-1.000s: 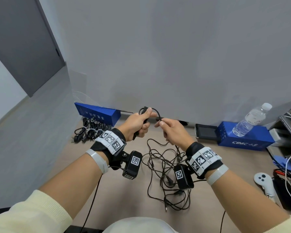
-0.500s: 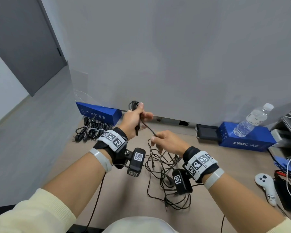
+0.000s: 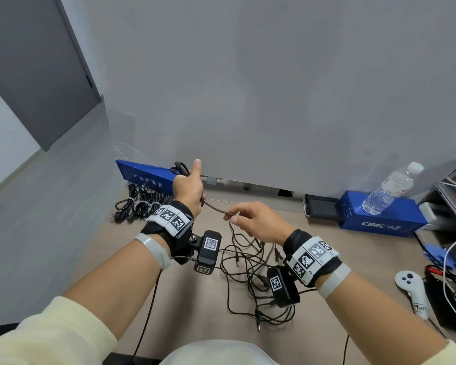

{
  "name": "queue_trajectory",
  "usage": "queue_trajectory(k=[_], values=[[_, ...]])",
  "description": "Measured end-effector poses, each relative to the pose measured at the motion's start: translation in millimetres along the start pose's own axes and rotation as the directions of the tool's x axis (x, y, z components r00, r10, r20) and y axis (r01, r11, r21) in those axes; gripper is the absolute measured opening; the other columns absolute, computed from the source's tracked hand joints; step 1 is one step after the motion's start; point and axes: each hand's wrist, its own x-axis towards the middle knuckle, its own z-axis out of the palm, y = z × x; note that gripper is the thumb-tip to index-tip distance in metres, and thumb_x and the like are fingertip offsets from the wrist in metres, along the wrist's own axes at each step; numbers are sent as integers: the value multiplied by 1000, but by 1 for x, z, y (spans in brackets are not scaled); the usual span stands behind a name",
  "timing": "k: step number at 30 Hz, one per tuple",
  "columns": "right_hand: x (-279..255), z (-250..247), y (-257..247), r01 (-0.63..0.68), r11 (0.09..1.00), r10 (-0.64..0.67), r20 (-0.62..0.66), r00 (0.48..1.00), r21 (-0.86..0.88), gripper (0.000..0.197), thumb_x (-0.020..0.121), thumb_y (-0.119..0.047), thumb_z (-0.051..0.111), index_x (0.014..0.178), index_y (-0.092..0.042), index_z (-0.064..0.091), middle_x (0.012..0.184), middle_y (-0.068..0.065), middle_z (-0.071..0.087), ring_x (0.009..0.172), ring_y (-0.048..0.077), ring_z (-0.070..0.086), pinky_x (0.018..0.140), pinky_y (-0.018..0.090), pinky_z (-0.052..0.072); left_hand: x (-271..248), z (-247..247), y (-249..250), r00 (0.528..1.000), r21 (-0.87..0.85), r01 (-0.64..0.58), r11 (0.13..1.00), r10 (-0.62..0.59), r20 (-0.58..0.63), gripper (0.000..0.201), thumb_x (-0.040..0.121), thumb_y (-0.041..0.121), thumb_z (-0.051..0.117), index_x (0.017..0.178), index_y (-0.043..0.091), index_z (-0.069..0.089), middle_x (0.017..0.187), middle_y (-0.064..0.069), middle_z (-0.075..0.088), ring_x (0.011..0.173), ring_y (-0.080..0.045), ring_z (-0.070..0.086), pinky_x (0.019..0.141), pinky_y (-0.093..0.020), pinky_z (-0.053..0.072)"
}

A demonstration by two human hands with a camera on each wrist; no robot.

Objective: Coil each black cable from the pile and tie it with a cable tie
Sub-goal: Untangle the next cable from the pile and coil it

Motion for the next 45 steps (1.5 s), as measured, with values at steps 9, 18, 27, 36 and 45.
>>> queue_trajectory(k=[9, 18, 27, 36, 45], values=[[2, -2, -9, 58, 989, -50, 62, 997, -133, 19, 101, -16, 56, 102, -16, 75, 71, -18, 62, 63, -7, 56, 62, 10, 38, -5, -8, -14, 931, 448, -191, 873, 17, 364, 38, 94, 44, 65, 74, 13, 57, 62, -2, 54, 47, -14, 48, 51, -28, 40], [8, -4, 8, -58, 993, 78, -207, 975, 102, 27, 84, -25, 80, 89, -9, 59, 60, 1, 57, 51, 11, 54, 50, 27, 47, -26, -5, -24, 676, 623, -74, 779, -420, 605, 73, 80, 86, 39, 81, 14, 56, 58, 2, 46, 45, -9, 36, 44, -21, 29], [3, -12, 44, -88, 975, 132, -210, 969, 206, 12, 93, -16, 69, 86, -11, 61, 70, 6, 64, 65, 17, 63, 66, 29, 52, -21, -6, -8, 633, 543, -164, 824, -334, 699, 28, 103, 32, 53, 91, 12, 68, 59, 2, 52, 47, -8, 40, 45, -20, 32], [0, -10, 95, -196, 956, 245, -222, 944, 219, 15, 92, -6, 68, 96, -20, 70, 102, 0, 75, 98, 14, 69, 97, 30, 52, -23, 3, 4, 653, 229, -117, 966, -98, 751, 28, 106, 26, 45, 96, 8, 63, 53, 2, 42, 50, -15, 52, 53, -25, 42], [-9, -11, 120, -410, 905, 421, -378, 825, 114, 26, 92, -12, 67, 115, -25, 66, 84, -5, 60, 79, 14, 58, 77, 29, 48, -25, 5, 6, 624, 197, -151, 969, -61, 779, 28, 106, 26, 46, 97, 7, 65, 53, 3, 38, 42, -11, 36, 45, -23, 32]])
